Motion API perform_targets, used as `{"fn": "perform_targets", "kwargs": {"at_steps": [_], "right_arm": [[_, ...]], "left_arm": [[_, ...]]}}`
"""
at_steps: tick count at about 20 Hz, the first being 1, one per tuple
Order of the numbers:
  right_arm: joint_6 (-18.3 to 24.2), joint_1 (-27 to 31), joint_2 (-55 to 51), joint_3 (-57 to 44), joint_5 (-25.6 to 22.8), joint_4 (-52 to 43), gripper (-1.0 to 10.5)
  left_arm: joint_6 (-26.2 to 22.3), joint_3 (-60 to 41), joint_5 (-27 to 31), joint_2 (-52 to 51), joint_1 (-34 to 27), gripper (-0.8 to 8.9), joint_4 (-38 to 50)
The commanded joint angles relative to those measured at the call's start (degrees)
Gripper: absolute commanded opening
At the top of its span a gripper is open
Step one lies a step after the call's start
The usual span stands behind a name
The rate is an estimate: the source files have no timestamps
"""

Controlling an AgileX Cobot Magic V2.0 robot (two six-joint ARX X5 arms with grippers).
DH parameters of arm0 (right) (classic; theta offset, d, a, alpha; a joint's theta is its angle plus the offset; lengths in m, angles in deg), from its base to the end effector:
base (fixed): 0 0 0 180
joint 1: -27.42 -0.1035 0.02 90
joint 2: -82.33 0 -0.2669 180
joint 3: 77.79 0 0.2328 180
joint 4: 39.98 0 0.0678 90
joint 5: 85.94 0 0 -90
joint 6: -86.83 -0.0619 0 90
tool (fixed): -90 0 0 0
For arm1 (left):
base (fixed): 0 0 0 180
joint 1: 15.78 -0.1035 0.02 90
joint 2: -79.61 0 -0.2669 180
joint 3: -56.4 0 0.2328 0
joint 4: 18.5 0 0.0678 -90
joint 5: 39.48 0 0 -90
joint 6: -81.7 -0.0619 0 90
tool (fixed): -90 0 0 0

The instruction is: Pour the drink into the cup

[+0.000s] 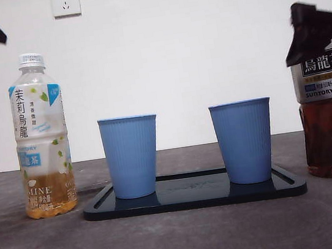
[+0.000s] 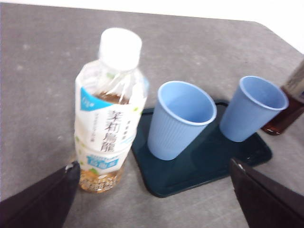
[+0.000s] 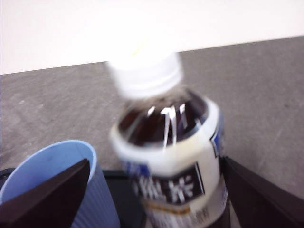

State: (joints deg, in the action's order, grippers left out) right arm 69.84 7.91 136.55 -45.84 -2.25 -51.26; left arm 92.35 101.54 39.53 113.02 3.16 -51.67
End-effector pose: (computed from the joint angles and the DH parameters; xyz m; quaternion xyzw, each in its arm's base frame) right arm 0.1968 0.0625 0.2071 0.1249 0.1092 0.0994 0.9811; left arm 0.1331 -0.0582 0.2508 -0.0753 0.2083 -0.2354 0.9463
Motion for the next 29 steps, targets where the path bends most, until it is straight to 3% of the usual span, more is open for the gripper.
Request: {"fn": "perform_targets", "kwargs": {"at_steps": [1, 6, 12, 29], "right_arm": [[-1.4, -0.39, -3.34, 0.68, -0.13, 2.89, 4.4], [-2.95, -0.92, -8.35, 1.55, 0.5, 11.39, 4.4], [-1.66, -1.38, -12.59, 3.21, 0.26, 19.85, 4.4], [3.08, -1.42, -23.1, 26.25, 0.31, 63.25, 4.4]], "left_arm": [[1.05, -1.33, 0.9, 1.53, 0.26, 4.86, 2.78], [1.01, -1.57, 1.14, 4.57, 0.26, 4.86, 4.28], [0.55, -1.57, 3.67, 8.66, 0.26, 4.86, 7.08], [-2.73, -1.77, 5.64, 26.8, 0.33, 4.91, 22.86]]}}
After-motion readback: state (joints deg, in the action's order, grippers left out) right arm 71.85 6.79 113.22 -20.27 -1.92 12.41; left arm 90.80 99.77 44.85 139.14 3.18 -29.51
